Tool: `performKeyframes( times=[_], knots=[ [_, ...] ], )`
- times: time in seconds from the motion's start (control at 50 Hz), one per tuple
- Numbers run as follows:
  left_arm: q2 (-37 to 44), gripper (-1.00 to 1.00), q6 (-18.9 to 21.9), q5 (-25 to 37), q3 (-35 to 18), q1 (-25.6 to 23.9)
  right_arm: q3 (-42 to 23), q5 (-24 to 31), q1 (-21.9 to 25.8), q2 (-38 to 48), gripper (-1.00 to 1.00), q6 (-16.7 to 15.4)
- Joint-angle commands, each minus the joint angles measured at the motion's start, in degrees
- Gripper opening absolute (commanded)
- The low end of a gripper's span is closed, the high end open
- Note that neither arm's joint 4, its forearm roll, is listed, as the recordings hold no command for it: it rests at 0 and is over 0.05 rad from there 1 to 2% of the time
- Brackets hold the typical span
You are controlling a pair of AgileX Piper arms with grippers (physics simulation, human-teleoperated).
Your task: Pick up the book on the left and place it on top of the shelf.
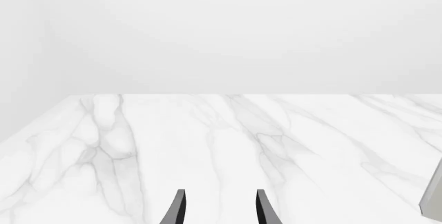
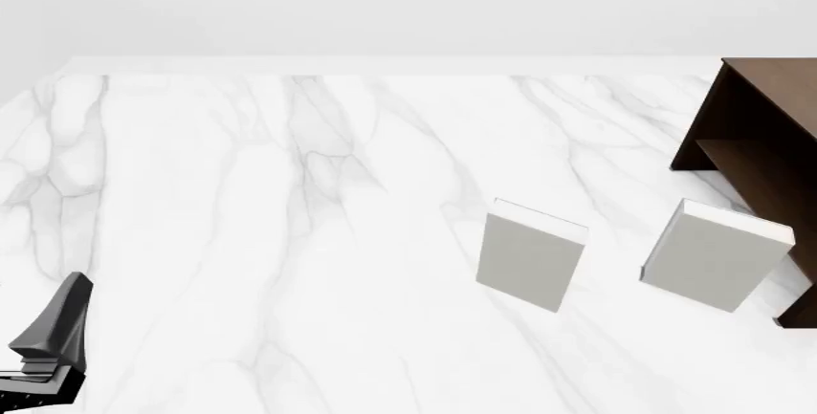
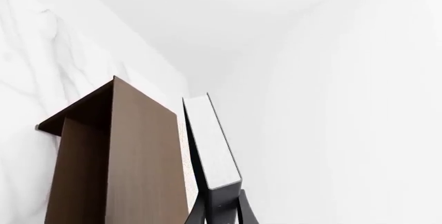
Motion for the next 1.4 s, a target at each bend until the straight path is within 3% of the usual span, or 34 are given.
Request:
performKeyframes(
  times=[0.02, 0.7, 1.4],
  knots=[
    [0.0, 1.0, 0.0, 0.0, 0.0, 0.0, -1.92, -2.77, -1.1, 3.26, -1.0, 0.42],
    [0.0, 1.0, 0.0, 0.0, 0.0, 0.0, -6.05, -6.57, -2.64, 11.67, -1.0, -0.54],
    [0.0, 1.0, 0.0, 0.0, 0.0, 0.0, -5.25, -10.22, -3.36, 16.64, -1.0, -0.56]
  ],
)
